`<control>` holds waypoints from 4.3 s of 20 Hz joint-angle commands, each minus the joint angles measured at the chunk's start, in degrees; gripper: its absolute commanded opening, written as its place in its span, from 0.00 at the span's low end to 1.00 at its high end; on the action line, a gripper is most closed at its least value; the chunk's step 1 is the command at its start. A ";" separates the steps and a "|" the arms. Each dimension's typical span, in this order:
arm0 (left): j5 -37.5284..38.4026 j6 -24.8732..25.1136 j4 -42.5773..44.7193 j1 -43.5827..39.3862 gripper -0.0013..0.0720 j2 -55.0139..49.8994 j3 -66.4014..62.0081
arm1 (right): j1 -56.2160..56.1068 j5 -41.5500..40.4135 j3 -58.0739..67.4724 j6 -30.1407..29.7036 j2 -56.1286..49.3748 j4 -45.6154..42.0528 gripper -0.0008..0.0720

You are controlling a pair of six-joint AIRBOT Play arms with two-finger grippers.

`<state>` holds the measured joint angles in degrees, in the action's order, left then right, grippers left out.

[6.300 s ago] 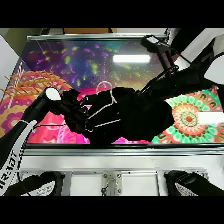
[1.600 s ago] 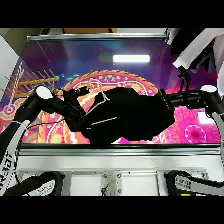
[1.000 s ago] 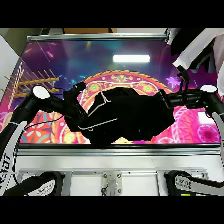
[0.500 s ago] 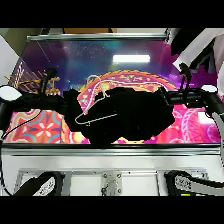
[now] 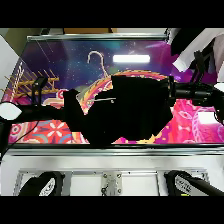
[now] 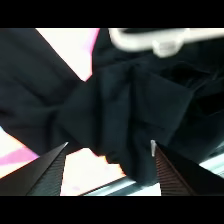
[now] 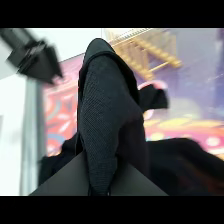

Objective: Fold the clothes and pants, and hang the long-sleeved shirts on hangers.

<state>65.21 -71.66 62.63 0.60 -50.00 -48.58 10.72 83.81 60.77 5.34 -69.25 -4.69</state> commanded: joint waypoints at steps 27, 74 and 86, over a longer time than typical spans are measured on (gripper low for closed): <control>-20.20 -19.71 -10.12 -19.04 0.04 -23.65 1.46 | 0.02 -6.01 0.07 6.12 8.11 3.19 0.03; -5.44 -17.33 2.93 -24.15 0.04 23.17 -12.13 | -0.15 -20.48 -8.33 8.61 13.99 19.93 0.03; -22.64 -18.05 12.66 -37.29 0.73 6.51 -12.15 | -0.07 -26.32 -0.44 4.90 20.70 20.83 0.03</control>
<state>46.98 -89.52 74.54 -37.19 -41.23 -60.69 10.63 59.09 57.89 11.46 -49.39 15.51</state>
